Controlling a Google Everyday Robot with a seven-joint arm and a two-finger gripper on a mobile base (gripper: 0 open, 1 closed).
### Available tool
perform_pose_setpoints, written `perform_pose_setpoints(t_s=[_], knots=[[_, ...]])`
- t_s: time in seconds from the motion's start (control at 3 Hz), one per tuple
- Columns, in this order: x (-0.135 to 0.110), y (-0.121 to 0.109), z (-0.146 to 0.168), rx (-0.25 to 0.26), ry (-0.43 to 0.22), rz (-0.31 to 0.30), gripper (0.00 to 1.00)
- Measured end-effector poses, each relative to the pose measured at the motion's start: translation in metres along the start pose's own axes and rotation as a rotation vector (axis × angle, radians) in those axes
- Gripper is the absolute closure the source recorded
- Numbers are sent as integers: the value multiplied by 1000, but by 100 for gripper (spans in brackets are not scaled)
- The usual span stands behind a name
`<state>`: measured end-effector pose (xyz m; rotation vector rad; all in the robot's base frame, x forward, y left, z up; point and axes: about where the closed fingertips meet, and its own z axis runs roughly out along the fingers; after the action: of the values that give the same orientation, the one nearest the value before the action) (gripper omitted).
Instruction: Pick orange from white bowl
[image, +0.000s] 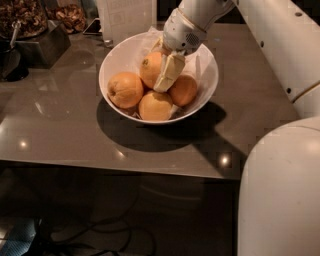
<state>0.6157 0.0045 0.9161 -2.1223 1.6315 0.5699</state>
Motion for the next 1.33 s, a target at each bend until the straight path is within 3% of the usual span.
perform_pose_setpoints(t_s=[0.33,0.67,1.33], knots=[[-3,1,-3,0,0,0,100],[-9,13,-25,85,-27,1,100],[-23,85,-71,295,-132,39,100]])
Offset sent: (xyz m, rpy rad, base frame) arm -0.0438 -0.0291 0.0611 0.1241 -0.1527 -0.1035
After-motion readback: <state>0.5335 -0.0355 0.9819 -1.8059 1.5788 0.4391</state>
